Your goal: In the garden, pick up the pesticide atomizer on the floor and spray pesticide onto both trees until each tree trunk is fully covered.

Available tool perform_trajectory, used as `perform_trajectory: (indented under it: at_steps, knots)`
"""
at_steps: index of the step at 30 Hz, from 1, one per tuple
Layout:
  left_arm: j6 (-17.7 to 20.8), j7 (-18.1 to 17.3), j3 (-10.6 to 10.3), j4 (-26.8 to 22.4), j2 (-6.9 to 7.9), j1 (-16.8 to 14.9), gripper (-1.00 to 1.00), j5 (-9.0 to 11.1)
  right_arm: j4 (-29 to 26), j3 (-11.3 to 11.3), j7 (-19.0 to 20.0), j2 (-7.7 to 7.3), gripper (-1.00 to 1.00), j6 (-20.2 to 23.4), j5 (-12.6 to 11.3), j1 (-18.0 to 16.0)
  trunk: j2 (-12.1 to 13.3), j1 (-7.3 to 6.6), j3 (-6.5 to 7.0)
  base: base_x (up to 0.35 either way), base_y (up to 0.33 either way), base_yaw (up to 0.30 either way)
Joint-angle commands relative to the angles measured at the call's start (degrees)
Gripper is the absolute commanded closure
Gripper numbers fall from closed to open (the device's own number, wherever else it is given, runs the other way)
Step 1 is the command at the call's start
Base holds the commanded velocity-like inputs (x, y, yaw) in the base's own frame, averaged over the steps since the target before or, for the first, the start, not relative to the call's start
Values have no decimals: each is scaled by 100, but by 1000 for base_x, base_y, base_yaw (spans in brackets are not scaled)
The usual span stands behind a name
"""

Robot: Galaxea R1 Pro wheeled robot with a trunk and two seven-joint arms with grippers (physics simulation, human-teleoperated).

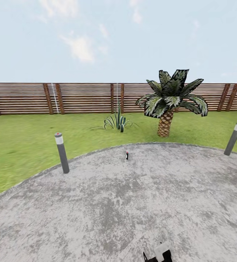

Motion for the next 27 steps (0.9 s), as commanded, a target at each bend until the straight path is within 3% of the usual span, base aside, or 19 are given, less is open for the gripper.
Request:
perform_trajectory:
  at_steps: [1,27]
  knots:
    - [0,0,-1,1,-1,0,-100,-1,7,0,-1,9,-100,-1,15,-4,0,0,0,350,0,0]
    - [-8,1,-4,5,-5,0,-100,-3,-442,39,6,146,-100,-816,65,-453,0,0,0,350,0,0]
